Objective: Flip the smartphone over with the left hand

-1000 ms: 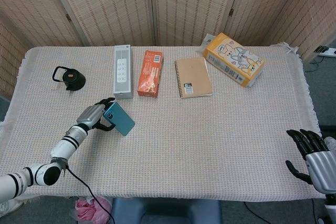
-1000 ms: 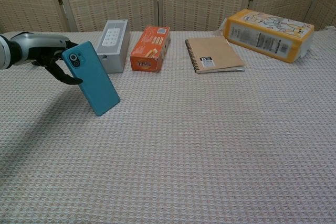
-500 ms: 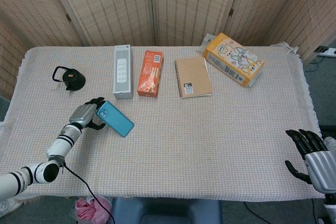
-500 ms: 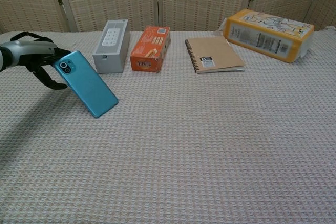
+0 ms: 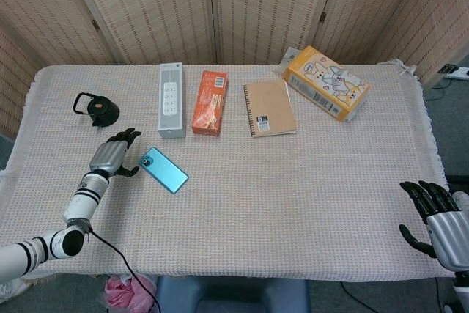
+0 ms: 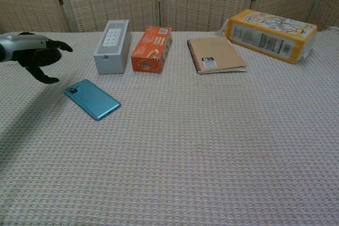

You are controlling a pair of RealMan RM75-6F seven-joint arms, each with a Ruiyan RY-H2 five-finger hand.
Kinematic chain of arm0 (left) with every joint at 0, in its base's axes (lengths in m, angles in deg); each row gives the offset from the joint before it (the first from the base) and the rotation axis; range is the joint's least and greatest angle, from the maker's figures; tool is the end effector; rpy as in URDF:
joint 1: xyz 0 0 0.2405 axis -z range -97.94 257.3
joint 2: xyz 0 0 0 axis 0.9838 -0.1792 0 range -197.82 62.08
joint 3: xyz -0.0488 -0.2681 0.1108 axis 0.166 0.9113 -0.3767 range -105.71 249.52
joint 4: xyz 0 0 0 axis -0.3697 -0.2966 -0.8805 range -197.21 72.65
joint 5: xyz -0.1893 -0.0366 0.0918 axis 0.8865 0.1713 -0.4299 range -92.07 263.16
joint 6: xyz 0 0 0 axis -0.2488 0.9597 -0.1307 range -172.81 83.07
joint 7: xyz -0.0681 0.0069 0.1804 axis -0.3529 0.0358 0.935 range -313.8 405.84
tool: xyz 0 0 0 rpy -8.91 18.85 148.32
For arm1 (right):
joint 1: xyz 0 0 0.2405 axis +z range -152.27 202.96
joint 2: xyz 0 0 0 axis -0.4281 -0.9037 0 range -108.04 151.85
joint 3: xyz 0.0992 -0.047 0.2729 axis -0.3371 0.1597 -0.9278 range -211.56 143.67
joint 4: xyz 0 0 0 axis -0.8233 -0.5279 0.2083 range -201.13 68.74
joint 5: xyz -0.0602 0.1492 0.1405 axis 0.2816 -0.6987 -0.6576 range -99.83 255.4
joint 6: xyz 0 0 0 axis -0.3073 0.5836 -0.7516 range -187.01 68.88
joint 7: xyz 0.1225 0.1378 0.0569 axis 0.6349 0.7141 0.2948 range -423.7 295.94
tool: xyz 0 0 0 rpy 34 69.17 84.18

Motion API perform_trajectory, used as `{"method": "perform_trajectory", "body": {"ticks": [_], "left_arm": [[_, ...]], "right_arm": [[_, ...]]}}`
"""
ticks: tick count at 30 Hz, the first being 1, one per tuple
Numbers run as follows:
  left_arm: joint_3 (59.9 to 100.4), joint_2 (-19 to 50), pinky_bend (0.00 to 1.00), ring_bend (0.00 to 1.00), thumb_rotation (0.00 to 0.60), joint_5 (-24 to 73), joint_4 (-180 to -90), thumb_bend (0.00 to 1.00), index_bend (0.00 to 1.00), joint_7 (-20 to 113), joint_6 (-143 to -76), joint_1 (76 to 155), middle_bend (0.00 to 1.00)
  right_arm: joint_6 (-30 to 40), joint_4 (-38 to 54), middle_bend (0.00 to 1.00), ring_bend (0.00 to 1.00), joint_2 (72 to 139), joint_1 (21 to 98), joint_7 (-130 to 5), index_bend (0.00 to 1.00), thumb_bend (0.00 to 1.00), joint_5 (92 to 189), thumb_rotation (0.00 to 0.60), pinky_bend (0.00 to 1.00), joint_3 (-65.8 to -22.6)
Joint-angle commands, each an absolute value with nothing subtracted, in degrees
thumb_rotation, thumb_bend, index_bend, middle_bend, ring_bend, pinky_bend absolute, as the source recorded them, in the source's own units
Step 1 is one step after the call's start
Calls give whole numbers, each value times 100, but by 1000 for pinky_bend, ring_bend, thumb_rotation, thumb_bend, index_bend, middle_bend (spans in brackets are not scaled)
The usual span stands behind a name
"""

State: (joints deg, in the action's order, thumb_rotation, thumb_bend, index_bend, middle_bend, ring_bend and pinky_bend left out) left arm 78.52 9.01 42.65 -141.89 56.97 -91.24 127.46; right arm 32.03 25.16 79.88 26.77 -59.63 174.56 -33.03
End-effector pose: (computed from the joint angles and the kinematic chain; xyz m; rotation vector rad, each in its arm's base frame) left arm -0.2490 0.4703 0.0429 -1.6162 -1.1943 -0.7065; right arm -0.3337 -0.1966 0.2018 1.5103 -0.8123 0.9428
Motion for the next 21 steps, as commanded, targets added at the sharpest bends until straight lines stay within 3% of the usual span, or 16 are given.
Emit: {"method": "perform_trajectory", "body": {"ticks": [1, 12, 21], "left_arm": [[7974, 760, 142, 0, 600, 4115, -14585, 343, 92, 5714, -9742, 12505, 0], [7620, 373, 143, 0, 600, 2590, -15369, 343, 140, 5481, -11607, 11351, 0], [7295, 180, 143, 0, 600, 1681, -15549, 343, 192, 5294, -12690, 10459, 11]], "right_arm": [[3203, 2512, 166, 129, 7981, 2678, -5966, 127, 254, 17460, 600, 151, -3303], [3065, 2499, 166, 129, 7933, 2741, -5921, 127, 254, 17321, 600, 151, -3361], [2812, 2524, 166, 129, 7965, 2879, -5841, 127, 254, 17237, 600, 151, -3388]]}}
